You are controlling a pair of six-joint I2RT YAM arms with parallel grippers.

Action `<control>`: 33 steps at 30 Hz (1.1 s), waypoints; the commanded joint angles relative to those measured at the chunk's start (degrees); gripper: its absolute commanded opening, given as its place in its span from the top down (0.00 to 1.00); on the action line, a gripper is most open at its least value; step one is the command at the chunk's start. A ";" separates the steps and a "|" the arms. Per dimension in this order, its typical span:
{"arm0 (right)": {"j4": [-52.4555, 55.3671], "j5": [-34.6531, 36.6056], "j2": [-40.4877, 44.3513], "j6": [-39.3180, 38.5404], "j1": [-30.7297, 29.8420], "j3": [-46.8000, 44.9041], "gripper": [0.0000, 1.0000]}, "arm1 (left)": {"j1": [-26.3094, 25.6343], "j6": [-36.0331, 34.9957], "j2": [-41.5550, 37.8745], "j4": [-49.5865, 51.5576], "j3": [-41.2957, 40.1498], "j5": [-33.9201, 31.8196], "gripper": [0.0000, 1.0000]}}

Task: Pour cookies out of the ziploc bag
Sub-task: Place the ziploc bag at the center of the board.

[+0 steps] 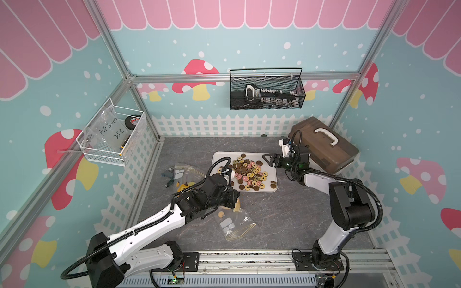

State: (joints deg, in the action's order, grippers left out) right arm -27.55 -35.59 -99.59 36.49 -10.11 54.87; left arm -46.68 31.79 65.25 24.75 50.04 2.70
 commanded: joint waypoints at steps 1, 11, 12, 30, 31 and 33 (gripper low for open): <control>-1.37 -0.53 0.82 -0.64 0.21 -0.55 0.24 | 2.93 2.34 2.25 -4.35 -2.95 -0.07 1.00; -1.37 -0.87 0.95 -0.72 0.19 -0.49 0.24 | 11.99 4.03 3.24 -8.96 -7.57 1.03 1.00; -1.37 -0.90 0.93 -0.70 0.24 -0.47 0.24 | 13.01 4.66 3.45 -9.90 -8.16 1.73 1.00; 2.17 -1.83 14.34 -2.29 -9.97 -13.29 0.29 | 18.73 5.74 7.50 -23.60 -16.03 -0.17 1.00; 3.54 0.25 16.88 -3.20 -12.64 -15.19 0.29 | 18.73 5.66 7.15 -24.23 -16.73 -0.55 1.00; 5.75 4.47 22.21 -4.55 -17.11 -19.20 0.29 | 18.80 5.67 6.78 -25.09 -17.72 -1.01 1.00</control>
State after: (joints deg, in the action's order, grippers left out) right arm -24.86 -35.92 -82.61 34.81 -23.05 39.22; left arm -28.23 37.43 73.38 3.29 33.63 3.68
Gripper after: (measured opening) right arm 0.707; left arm 0.043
